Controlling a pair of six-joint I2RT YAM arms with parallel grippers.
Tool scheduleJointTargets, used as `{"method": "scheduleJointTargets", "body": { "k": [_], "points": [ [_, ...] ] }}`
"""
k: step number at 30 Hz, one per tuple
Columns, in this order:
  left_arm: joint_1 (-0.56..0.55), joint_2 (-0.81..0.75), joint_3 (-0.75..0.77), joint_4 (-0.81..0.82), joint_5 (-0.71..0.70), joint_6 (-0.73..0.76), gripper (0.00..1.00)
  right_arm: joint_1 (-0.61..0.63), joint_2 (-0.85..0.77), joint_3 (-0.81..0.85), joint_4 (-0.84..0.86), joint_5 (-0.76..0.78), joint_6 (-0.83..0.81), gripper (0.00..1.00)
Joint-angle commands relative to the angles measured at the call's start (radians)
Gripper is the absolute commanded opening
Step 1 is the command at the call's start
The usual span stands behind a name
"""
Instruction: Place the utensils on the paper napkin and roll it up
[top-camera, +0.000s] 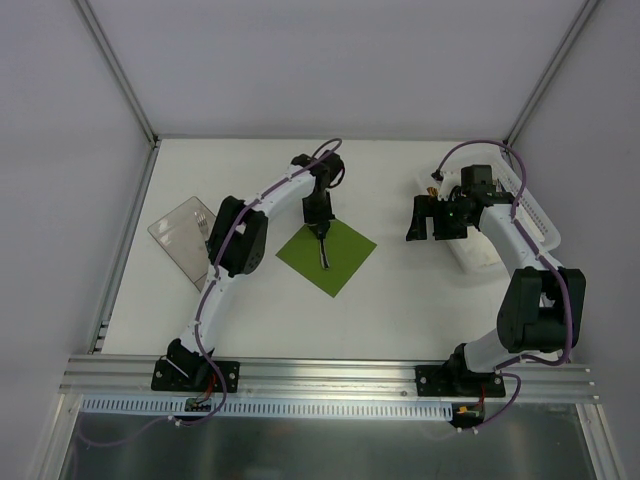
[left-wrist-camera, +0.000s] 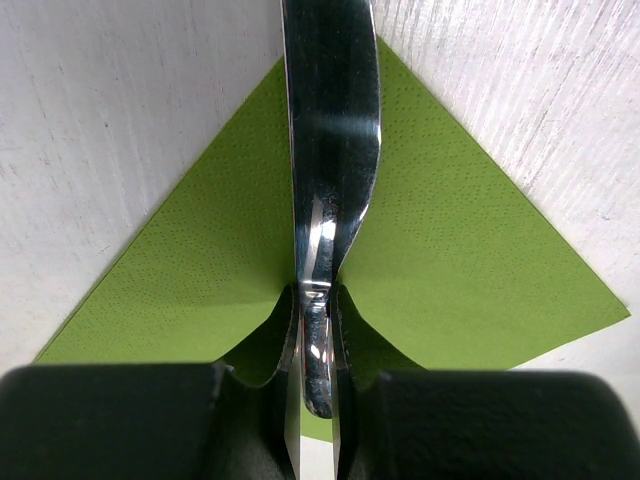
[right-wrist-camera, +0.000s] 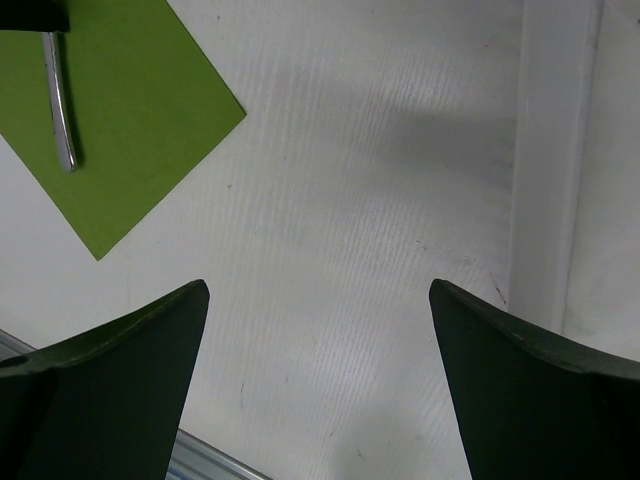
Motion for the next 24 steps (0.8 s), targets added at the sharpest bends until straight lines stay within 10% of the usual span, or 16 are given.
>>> {"method": "scheduleJointTargets", "body": {
  "k": [1, 24],
  "points": [
    [0.004, -0.068, -0.003, -0.036, -0.006, 0.015, 0.00, -0.008, 0.002, 0.015, 0.008, -0.017, 0.015, 0.97],
    [0.001, -0.142, -0.041, -0.044, -0.012, -0.025, 0.00, -0.008, 0.004, 0.015, 0.007, -0.022, 0.016, 0.97]
  ]
}}
